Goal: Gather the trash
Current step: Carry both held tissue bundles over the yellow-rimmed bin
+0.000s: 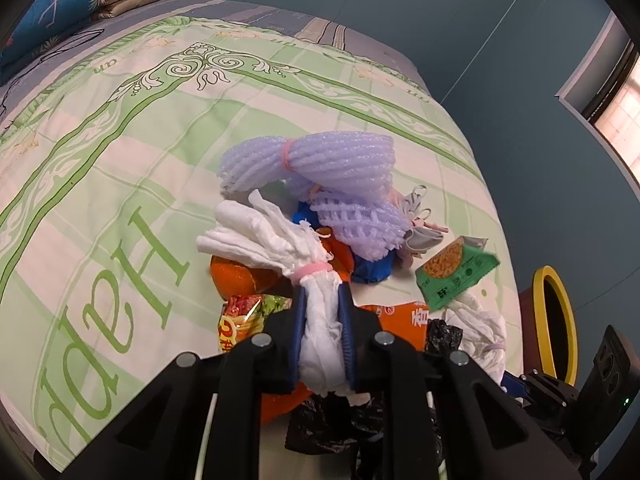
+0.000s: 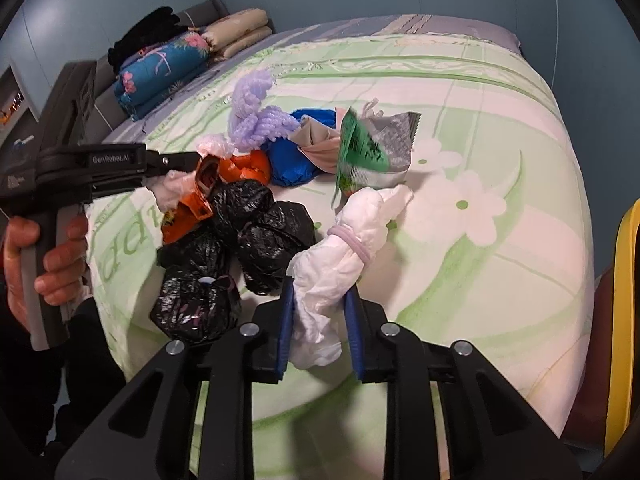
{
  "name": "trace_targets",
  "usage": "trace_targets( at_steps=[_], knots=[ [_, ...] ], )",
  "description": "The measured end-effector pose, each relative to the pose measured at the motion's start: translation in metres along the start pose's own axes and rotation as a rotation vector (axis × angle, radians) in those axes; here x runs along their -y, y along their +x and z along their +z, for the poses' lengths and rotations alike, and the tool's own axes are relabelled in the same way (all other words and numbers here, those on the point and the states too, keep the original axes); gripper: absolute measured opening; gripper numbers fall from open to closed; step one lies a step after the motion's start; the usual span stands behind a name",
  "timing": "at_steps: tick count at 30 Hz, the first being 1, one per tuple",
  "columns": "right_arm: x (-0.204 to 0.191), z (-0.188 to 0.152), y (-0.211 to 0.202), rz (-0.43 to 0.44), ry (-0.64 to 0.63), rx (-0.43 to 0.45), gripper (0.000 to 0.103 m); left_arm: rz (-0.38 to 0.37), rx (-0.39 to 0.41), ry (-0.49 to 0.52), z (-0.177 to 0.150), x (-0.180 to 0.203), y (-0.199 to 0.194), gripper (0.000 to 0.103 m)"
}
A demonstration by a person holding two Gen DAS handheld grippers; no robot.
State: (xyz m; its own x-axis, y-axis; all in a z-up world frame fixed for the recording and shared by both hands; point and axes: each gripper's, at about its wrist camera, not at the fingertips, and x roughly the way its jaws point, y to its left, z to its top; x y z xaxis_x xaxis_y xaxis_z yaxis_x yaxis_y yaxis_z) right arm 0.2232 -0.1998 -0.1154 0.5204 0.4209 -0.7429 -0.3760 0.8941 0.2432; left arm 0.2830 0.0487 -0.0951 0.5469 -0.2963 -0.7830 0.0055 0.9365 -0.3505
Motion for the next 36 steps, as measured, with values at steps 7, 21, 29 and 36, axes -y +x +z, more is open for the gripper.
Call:
trace_targets(
  at_steps=[7, 21, 29, 36],
  knots=[
    [0.003, -0.001, -0.023, 0.021, 0.017, 0.086, 0.021, -0.017, 0.053, -0.008, -0.005, -0.006, -0.026, 0.015],
    [0.013, 0.000, -0.055, 0.007, 0.046, 0.220, 0.021, -0.022, 0.230, 0.107, -0.026, 0.023, -0.085, 0.015],
    [0.028, -0.002, -0.077, -0.002, 0.097, 0.297, 0.021, -0.059, 0.261, 0.167, -0.034, 0.047, -0.095, 0.015],
    [0.042, -0.004, -0.096, -0.001, 0.152, 0.355, 0.021, -0.090, 0.276, 0.216, -0.041, 0.070, -0.097, 0.015]
  ],
)
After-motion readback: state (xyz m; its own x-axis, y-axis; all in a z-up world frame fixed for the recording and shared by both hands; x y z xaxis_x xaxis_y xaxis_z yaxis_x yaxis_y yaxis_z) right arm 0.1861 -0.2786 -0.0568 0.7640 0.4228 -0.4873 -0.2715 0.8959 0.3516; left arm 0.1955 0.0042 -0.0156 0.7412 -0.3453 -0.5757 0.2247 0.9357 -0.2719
